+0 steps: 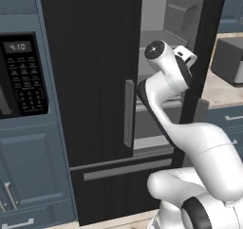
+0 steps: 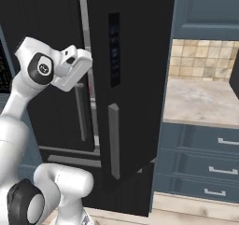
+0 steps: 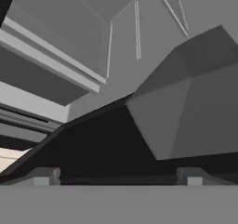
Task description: Open the fridge, grab two sodas, and place both sodas inside the bowl with ice on the dining counter.
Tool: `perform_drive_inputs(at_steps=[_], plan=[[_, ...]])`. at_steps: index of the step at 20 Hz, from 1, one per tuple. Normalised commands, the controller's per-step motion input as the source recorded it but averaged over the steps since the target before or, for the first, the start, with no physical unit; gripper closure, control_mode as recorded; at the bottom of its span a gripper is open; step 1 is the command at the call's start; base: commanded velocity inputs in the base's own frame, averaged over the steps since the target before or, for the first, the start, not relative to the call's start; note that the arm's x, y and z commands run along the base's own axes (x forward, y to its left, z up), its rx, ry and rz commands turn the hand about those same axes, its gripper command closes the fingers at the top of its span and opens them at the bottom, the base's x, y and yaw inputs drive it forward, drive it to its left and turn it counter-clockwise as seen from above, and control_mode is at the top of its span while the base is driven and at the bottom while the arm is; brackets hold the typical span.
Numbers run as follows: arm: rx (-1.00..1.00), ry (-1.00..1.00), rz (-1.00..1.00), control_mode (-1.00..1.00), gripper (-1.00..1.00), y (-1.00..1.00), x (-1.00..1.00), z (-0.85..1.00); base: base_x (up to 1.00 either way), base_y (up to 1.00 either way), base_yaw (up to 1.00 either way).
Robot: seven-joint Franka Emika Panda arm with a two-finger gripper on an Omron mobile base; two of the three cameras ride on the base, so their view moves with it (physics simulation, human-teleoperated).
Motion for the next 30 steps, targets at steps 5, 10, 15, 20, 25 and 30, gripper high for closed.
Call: perform_drive_inputs(at_steps=[5, 10, 15, 20, 25, 30], plan=[[0.0, 0.0, -0.07, -1.0, -1.0, -0.83, -0.23, 0.0, 0.0, 0.0, 0.0], [0.0, 0.0, -0.07, -1.0, -1.0, -0.88, -0.15, 0.0, 0.0, 0.0, 0.0], [0.0, 0.03, -0.06, -1.0, -1.0, -0.97, 0.0, 0.0, 0.0, 0.0, 0.0], [0.0, 0.04, -0.04, -1.0, -1.0, -0.98, 0.0, 0.0, 0.0, 0.0, 0.0], [0.01, 0.0, -0.04, -1.0, -1.0, -0.83, 0.0, 0.0, 0.0, 0.0, 0.0], [0.03, -0.02, -0.03, -1.0, -1.0, -0.21, -0.32, 0.0, 0.0, 0.0, 0.0]])
